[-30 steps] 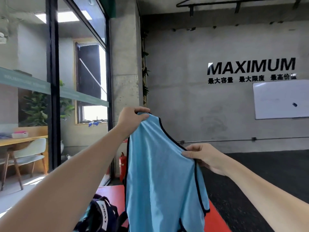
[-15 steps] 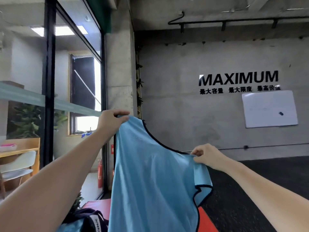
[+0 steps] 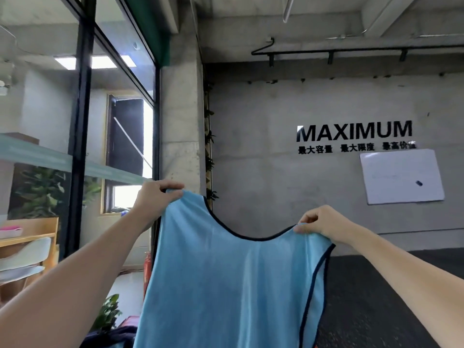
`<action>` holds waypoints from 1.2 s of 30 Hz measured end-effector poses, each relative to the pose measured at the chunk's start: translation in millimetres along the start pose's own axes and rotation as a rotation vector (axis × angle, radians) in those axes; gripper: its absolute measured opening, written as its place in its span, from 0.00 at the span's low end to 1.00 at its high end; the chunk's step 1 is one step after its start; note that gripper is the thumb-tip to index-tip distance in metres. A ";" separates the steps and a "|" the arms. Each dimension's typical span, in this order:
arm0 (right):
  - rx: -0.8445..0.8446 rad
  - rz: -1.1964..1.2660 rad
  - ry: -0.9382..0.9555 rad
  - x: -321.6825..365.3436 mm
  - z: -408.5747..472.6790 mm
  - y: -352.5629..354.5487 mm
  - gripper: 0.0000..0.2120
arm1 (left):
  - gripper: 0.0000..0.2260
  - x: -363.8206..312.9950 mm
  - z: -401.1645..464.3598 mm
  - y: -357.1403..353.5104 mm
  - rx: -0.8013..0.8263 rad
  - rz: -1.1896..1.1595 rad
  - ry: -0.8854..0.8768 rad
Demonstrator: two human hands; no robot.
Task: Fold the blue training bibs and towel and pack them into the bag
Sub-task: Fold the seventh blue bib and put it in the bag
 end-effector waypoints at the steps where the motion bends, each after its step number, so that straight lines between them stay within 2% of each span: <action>1: -0.027 0.007 -0.001 3.4 0.6 8.2 0.08 | 0.07 -1.3 -0.1 1.6 -0.003 -0.009 0.009; 3: -0.037 0.017 -0.002 10.1 2.9 21.2 0.08 | 0.06 -3.6 2.0 7.4 -0.016 -0.024 0.027; 6: 0.037 -0.007 -0.022 14.5 11.9 31.6 0.07 | 0.07 -6.9 6.6 14.7 -0.019 -0.027 0.031; 9: 0.118 -0.185 -0.014 15.4 30.3 30.3 0.05 | 0.08 3.3 10.9 14.7 0.005 -0.022 0.048; 12: 0.158 -0.406 -0.006 8.0 55.0 15.0 0.06 | 0.07 35.5 15.0 5.1 0.052 0.051 0.083; 15: 0.140 -0.460 -0.005 -5.2 80.0 -13.1 0.08 | 0.07 83.1 16.3 -14.1 0.107 0.115 0.109; 20: 0.116 -0.468 -0.029 -54.0 124.8 -94.5 0.09 | 0.07 196.5 19.6 -49.9 0.163 0.187 0.229; 27: 0.147 -0.356 -0.190 -161.5 187.3 -231.1 0.12 | 0.06 355.6 18.5 -88.7 0.164 0.372 0.342; 32: 0.162 -0.411 -0.162 -214.9 221.9 -319.1 0.10 | 0.06 453.8 17.6 -116.9 0.156 0.439 0.391; 34: 0.201 -0.383 -0.159 -230.3 226.1 -354.5 0.15 | 0.11 492.1 13.4 -129.8 0.198 0.442 0.447; 36: 0.291 -0.351 -0.163 -242.7 219.9 -391.1 0.27 | 0.21 532.8 -1.2 -146.2 0.324 0.430 0.550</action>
Point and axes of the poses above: each hand's wrist, its own z-axis towards the middle knuckle, its own y-axis out of the back of the hand, x = y × z, the point moved 9 cm from there along z, towards the middle knuckle, and after that the axes turned 10 degrees about -z, right-handed, at the moved point
